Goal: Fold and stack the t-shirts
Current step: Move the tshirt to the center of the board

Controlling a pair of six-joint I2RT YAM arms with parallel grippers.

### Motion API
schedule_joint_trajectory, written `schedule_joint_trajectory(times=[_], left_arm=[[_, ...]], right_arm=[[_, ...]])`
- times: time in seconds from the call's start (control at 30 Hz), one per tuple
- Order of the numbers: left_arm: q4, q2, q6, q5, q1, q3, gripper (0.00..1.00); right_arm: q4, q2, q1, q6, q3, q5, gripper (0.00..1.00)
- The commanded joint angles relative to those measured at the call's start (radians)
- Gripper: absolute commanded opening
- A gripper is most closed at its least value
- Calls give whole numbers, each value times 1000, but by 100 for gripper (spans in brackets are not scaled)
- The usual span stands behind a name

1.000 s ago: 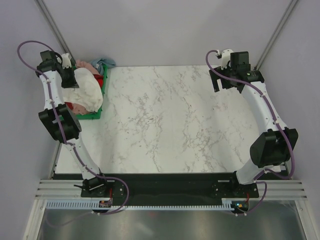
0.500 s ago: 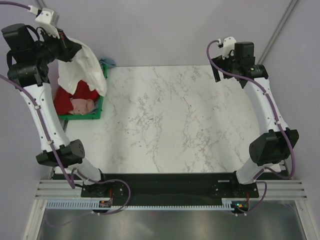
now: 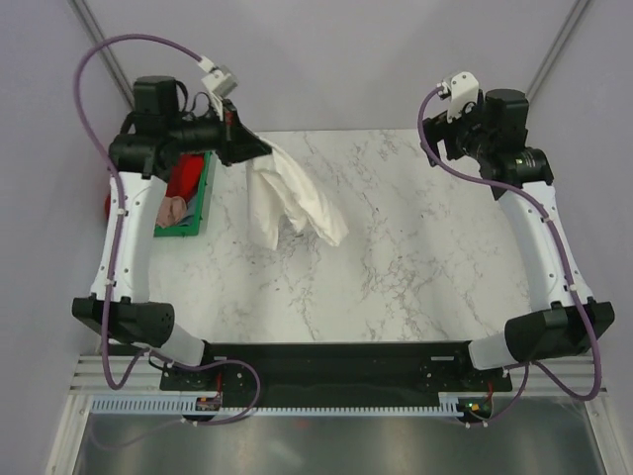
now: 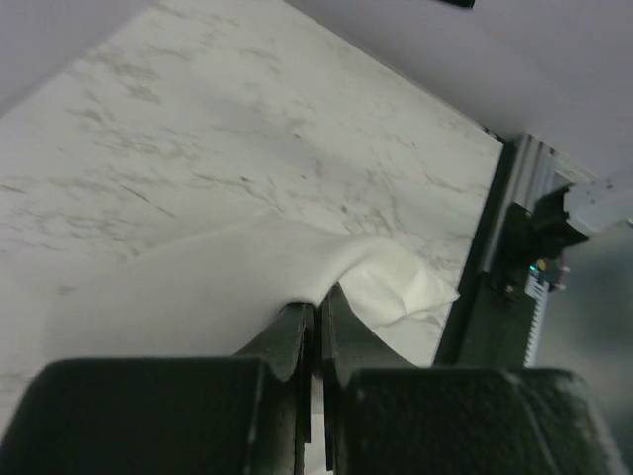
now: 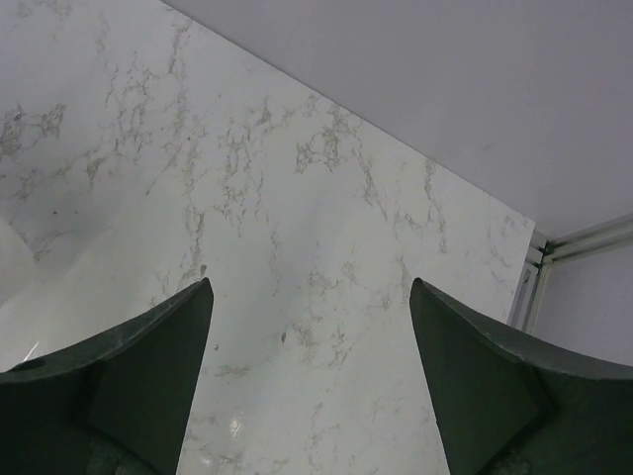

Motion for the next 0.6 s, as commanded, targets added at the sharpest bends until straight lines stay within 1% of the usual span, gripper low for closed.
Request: schedule_joint_trajectory(times=[0.0, 0.03, 0.07, 0.1, 0.13, 0.23, 0.27, 0.3, 0.4, 0.43, 0.47, 0.5, 0.53, 0.57], left_arm=[[19, 14, -31, 51, -107, -147, 2], [19, 35, -31, 50, -168, -181, 2], [19, 50, -31, 45, -198, -239, 2], [20, 66, -33, 45, -225, -265, 2], [20, 89, -31, 45, -274, -302, 2], [45, 204, -79, 59, -322, -311, 2], [60, 272, -95, 61, -330, -301, 2], [72, 308, -112, 59, -335, -281, 2], [92, 463, -120, 7, -361, -117, 2], [91, 500, -123, -7, -371, -21, 4], [92, 527, -128, -34, -378, 26, 12], [92, 558, -129, -53, -382, 67, 32], [91, 560, -129, -77, -390, 131, 39], [94, 554, -131, -137, -391, 152, 44]], right_arm=[[5, -80, 8, -76, -47, -57, 89], [-18, -92, 10, -98, -64, -61, 90], [-27, -112, 10, -110, -93, -58, 90], [-35, -121, 10, -126, -107, -52, 91], [-48, -132, 8, -130, -128, -50, 91], [-64, -169, 10, -146, -164, -46, 91], [-65, -190, 10, -149, -175, -41, 91], [-64, -199, 10, -150, -181, -37, 91], [-67, -235, 8, -160, -215, -18, 92], [-69, -248, 11, -169, -230, -17, 92], [-72, -256, 8, -175, -236, -17, 92], [-76, -261, 8, -178, -242, -23, 92], [-85, -264, 10, -183, -247, -29, 92], [-90, -262, 11, -187, -245, -40, 92]])
